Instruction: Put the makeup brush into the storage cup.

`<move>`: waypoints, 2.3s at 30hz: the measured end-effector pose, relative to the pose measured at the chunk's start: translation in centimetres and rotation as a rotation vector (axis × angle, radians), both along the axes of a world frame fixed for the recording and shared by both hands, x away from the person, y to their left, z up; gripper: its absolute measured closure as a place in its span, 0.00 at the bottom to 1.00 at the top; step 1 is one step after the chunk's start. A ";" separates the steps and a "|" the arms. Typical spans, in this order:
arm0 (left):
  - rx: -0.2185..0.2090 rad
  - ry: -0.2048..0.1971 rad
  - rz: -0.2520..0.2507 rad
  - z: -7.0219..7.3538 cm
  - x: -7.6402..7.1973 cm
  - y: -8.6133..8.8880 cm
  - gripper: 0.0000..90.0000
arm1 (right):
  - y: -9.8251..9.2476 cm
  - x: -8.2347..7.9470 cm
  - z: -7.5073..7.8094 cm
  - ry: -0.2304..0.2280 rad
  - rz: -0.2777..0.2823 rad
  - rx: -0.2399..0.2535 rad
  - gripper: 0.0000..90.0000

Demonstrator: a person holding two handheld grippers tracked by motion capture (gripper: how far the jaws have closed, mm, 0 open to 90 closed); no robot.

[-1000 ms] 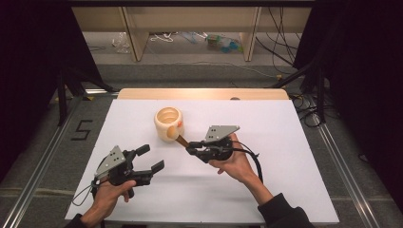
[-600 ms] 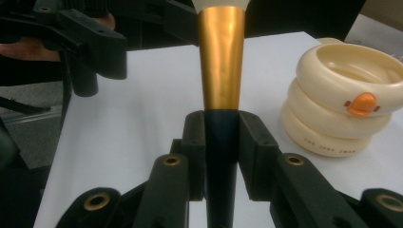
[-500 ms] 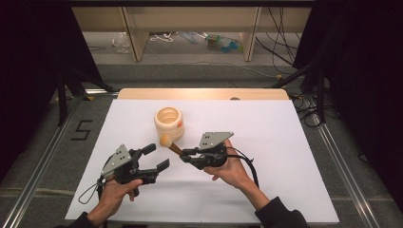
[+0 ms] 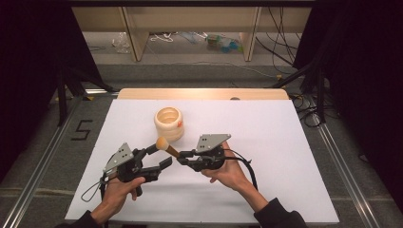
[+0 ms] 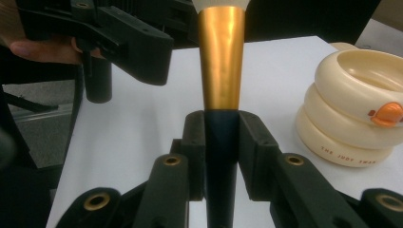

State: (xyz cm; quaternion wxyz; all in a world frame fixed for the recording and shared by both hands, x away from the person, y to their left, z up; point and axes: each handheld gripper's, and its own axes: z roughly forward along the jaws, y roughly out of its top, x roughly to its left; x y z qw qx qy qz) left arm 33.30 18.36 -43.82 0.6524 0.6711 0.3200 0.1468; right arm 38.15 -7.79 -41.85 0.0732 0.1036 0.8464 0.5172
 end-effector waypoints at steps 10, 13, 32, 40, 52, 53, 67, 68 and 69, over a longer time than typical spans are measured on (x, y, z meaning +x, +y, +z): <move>-0.005 0.003 -0.011 0.0 0.2 -0.2 0.40 | 0.5 -0.4 -0.1 -0.009 0.014 0.001 0.83; -0.015 0.009 -0.017 0.0 0.2 -0.3 0.43 | 0.5 -0.4 -0.1 -0.007 0.020 -0.003 0.83; -0.045 0.026 -0.050 0.0 0.3 -0.4 0.56 | 1.1 -0.8 -0.1 -0.010 0.046 0.008 0.83; -0.047 0.028 -0.062 0.0 0.3 -0.4 0.62 | 1.3 -1.0 -0.1 -0.015 0.046 0.023 0.83; -0.082 0.051 -0.114 -0.2 0.3 -0.3 0.76 | 1.3 -1.0 -0.1 -0.015 0.056 0.016 0.83; -0.088 0.061 -0.113 -0.2 0.3 -0.2 0.76 | 1.3 -1.0 -0.1 -0.016 0.057 0.015 0.83; -0.116 0.075 -0.159 0.0 0.3 -0.1 0.80 | 1.5 -1.2 -0.2 -0.014 0.073 0.028 0.82; -0.113 0.072 -0.169 0.0 0.3 -0.1 0.80 | 1.4 -1.1 -0.1 -0.005 0.085 0.024 0.77; -0.114 0.075 -0.169 0.1 0.2 -0.2 0.80 | 1.4 -1.1 0.0 0.001 0.088 0.017 0.73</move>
